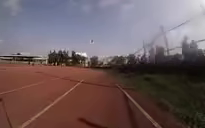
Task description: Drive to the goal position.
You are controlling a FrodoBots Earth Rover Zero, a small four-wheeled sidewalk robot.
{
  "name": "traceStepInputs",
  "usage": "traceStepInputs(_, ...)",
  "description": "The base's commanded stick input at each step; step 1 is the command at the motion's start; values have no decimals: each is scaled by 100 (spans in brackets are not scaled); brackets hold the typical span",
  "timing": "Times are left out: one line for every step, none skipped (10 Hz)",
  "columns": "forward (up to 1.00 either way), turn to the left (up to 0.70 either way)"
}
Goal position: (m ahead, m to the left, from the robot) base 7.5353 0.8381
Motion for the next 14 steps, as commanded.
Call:
traceStepInputs(50,0)
traceStepInputs(50,0)
traceStepInputs(50,0)
traceStepInputs(50,0)
traceStepInputs(50,0)
traceStepInputs(50,0)
traceStepInputs(50,0)
traceStepInputs(50,0)
traceStepInputs(50,0)
traceStepInputs(50,0)
traceStepInputs(50,0)
traceStepInputs(50,0)
traceStepInputs(50,0)
traceStepInputs(50,0)
